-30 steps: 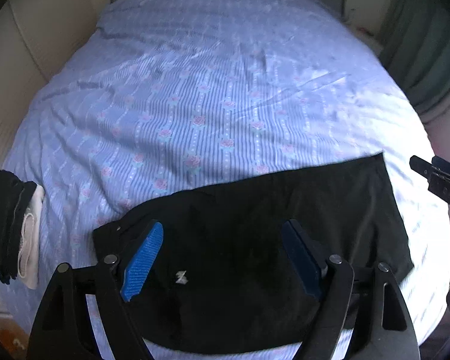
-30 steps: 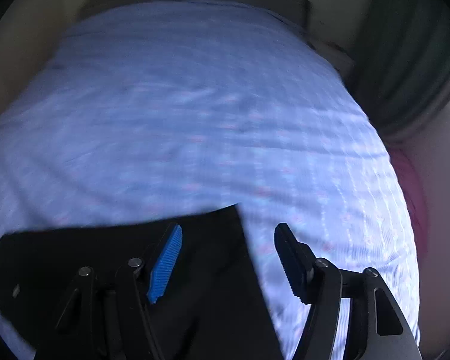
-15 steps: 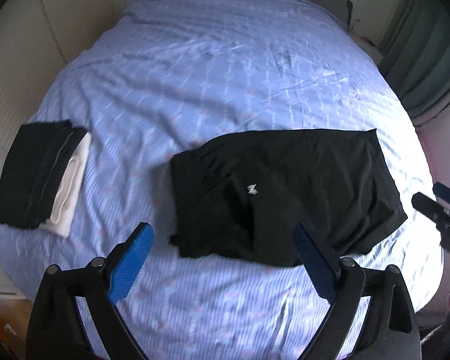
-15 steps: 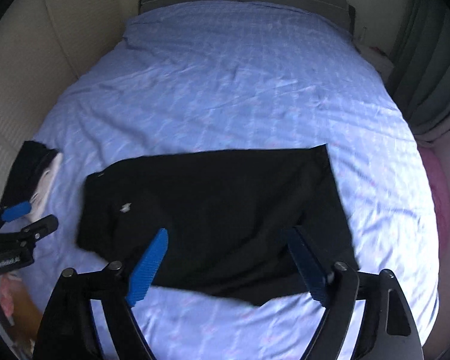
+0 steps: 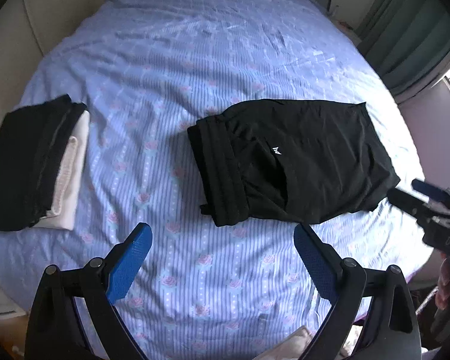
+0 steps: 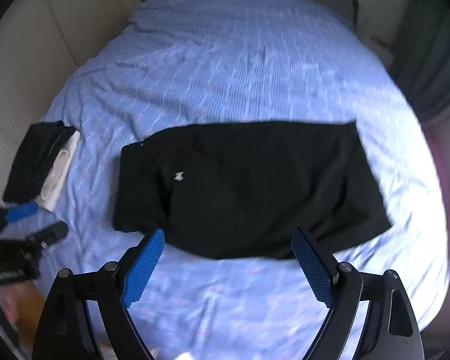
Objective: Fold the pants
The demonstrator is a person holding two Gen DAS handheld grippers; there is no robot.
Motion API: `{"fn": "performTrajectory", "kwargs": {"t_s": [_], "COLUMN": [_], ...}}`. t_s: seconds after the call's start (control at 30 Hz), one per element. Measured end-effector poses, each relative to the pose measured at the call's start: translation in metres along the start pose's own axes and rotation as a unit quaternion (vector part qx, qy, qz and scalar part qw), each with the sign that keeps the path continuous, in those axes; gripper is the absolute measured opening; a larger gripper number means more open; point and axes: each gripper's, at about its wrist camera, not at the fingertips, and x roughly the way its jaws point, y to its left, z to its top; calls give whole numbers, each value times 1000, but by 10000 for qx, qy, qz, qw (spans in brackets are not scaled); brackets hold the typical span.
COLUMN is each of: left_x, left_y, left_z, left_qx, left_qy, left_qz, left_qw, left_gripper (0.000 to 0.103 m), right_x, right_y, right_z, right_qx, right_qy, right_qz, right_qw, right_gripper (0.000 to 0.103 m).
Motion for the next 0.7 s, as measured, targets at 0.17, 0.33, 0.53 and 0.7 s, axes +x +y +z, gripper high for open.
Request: {"fn": "performTrajectory", "kwargs": {"t_s": [0.17, 0.33, 0.53, 0.7], "left_x": [20, 43, 78, 110], "left_y": [33, 59, 66, 65], "left_z": [-2, -3, 10, 23], "left_qx": [-298, -409, -55, 96], "left_qy": [-78, -106, 190, 442], "left_qz": [-495, -1106, -1512, -1695], "left_qw": [9983, 9930, 9883, 9845], "left_gripper": [96, 87, 80, 78], "right_x": [15, 31, 53, 78], "right_y": [22, 42, 69, 78], "right_z": [-11, -14, -12, -4], "right_qx": [-35, -329, -784, -804], "right_qy": [325, 565, 665, 838], "right_qz": [-80, -241, -316, -291], "right_qw": [9994, 9976, 9942, 9928], "right_gripper": [88, 88, 88, 88]}}
